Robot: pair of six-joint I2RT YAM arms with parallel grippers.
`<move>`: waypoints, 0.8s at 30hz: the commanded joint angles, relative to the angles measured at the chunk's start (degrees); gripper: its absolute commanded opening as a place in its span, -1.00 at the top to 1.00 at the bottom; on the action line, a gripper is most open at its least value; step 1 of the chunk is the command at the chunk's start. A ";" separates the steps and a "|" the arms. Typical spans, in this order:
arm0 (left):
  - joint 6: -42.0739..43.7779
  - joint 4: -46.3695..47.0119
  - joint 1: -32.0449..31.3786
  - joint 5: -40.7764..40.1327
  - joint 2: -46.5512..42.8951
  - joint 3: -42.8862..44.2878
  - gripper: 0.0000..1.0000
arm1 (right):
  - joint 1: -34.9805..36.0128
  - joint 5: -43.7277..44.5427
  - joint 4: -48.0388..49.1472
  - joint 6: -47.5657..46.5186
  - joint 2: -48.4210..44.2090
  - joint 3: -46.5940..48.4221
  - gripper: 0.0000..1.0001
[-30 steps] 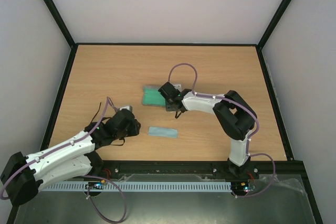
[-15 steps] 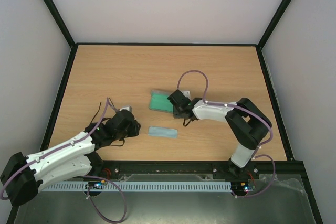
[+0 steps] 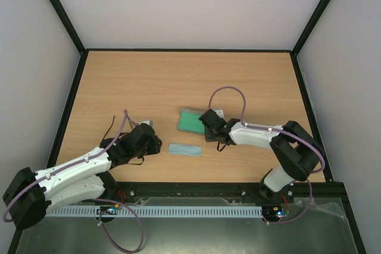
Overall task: Organize the sunglasses
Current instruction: Move the sunglasses case at the center of the board.
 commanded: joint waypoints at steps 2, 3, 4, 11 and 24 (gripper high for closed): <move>0.25 0.82 0.22 0.62 0.85 -0.03 0.25 | -0.18 -0.45 1.09 -2.14 -0.59 -1.32 0.60; 0.24 0.77 0.22 0.66 0.87 0.04 0.25 | -0.21 -0.81 1.35 -2.46 -0.71 -1.39 0.62; 0.30 0.65 0.20 0.61 0.83 0.09 0.26 | -0.27 -1.27 1.76 -2.66 -0.79 -1.59 0.63; 0.25 0.89 0.19 0.61 1.47 0.17 0.26 | -0.08 -4.12 3.33 -3.93 -0.87 -1.08 0.69; 0.51 0.82 0.19 0.49 2.17 0.89 0.26 | 3.09 -5.42 3.68 -2.47 1.70 2.72 0.70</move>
